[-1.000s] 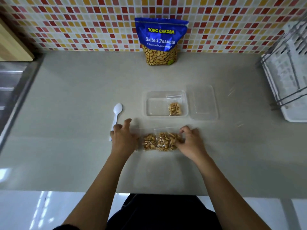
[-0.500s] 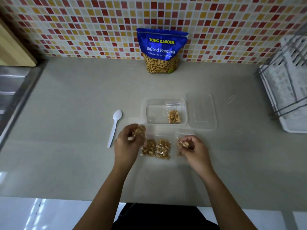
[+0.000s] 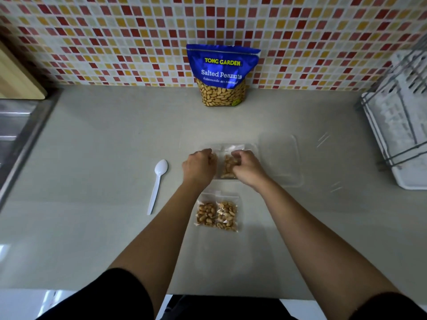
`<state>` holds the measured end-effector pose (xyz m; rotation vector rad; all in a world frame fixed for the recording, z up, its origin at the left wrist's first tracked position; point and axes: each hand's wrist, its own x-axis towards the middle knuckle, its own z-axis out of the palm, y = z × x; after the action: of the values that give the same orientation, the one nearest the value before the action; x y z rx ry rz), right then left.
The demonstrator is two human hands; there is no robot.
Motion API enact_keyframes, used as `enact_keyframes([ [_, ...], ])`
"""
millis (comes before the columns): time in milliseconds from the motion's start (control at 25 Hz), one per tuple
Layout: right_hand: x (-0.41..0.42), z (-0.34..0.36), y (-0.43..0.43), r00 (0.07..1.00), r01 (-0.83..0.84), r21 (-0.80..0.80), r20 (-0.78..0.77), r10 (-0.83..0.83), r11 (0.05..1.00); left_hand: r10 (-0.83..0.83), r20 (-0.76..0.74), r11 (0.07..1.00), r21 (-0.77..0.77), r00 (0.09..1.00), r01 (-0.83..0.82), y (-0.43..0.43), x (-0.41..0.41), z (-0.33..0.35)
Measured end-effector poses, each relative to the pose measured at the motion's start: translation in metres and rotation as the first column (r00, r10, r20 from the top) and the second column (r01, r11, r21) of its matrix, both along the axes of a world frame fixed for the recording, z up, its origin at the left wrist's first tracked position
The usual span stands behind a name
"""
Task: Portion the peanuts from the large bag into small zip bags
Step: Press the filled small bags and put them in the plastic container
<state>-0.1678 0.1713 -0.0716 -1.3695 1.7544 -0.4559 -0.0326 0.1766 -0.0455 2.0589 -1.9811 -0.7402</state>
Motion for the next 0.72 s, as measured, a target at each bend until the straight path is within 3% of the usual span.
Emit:
enact_keyframes([
  [80, 0.001, -0.005, -0.001, 0.975, -0.114, -0.013, -0.194, 0.110, 0.993, -0.080, 0.143, 0.997, 0.027, 0.987, 0.077, 0.001, 0.000, -0.011],
  [160, 0.000, -0.006, -0.002, 0.892, -0.226, -0.067, -0.416, 0.178, 0.972, -0.141, 0.224, 0.990, 0.030, 0.964, 0.138, 0.000, 0.002, -0.021],
  [240, -0.001, -0.010, -0.003, 0.831, -0.274, -0.107, -0.526, 0.180, 0.956, -0.141, 0.298, 0.989, 0.005, 0.944, 0.146, 0.001, 0.002, -0.026],
  [320, -0.003, -0.009, -0.003, 0.838, -0.256, -0.136, -0.525, 0.150, 0.957, -0.101, 0.313, 0.993, -0.028, 0.944, 0.115, 0.001, 0.004, -0.027],
  [400, -0.001, -0.002, 0.008, 0.871, -0.229, -0.252, -0.484, 0.082, 0.940, -0.070, 0.223, 0.984, -0.142, 0.972, 0.104, 0.005, 0.011, -0.024],
  [520, 0.003, 0.012, 0.052, 0.946, -0.150, -0.395, -0.323, 0.016, 0.906, -0.039, -0.150, 0.952, -0.307, 0.988, -0.009, 0.027, 0.024, -0.014],
  [600, 0.004, 0.007, 0.091, 0.958, -0.147, -0.345, -0.284, 0.046, 0.927, -0.053, -0.212, 0.974, -0.228, 0.976, 0.003, 0.057, 0.031, -0.015],
  [720, 0.004, -0.013, 0.123, 0.948, -0.128, -0.152, -0.308, 0.076, 0.980, -0.026, -0.101, 0.996, 0.079, 0.995, 0.034, 0.091, 0.034, -0.035],
])
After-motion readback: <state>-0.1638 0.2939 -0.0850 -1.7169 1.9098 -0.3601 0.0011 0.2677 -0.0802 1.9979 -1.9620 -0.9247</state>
